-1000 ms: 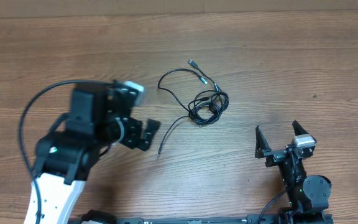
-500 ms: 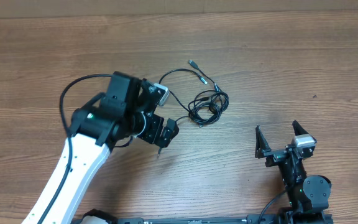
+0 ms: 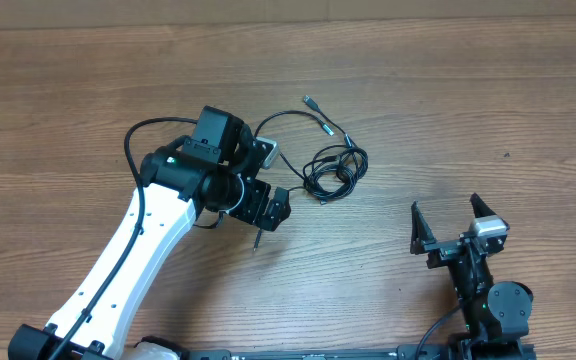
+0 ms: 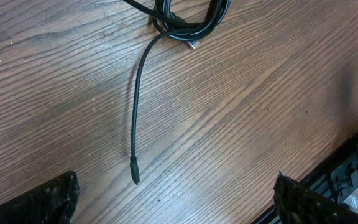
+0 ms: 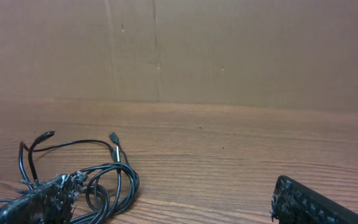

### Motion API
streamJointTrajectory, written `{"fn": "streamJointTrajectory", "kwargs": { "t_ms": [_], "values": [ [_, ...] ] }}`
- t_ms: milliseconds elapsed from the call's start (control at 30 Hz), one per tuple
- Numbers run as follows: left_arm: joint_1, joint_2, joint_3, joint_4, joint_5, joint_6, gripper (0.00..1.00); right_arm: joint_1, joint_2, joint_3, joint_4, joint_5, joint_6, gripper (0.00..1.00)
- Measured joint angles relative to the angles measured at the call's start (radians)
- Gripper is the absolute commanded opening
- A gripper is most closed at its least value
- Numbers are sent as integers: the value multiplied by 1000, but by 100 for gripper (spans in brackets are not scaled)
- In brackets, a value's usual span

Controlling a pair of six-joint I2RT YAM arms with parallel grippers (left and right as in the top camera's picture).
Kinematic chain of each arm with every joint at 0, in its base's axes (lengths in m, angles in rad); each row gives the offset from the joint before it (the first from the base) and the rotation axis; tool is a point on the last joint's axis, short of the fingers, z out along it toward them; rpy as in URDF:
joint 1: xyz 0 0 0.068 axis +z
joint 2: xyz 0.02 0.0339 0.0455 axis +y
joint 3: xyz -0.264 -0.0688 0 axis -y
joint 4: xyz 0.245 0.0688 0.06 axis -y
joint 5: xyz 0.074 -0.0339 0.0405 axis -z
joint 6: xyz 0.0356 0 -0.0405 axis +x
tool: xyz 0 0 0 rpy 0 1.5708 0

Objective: Untangle cables
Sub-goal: 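Move the left gripper forward toward the tangled black cable bundle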

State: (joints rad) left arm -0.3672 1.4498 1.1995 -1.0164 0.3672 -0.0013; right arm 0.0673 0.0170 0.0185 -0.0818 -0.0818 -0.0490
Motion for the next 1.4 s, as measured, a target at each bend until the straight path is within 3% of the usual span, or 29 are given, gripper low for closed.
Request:
{"fn": "streamJointTrajectory", "kwargs": {
  "t_ms": [1400],
  "values": [
    [0, 0, 0, 29, 0, 0, 100, 0, 0, 0, 0, 0, 0, 100]
  ]
}}
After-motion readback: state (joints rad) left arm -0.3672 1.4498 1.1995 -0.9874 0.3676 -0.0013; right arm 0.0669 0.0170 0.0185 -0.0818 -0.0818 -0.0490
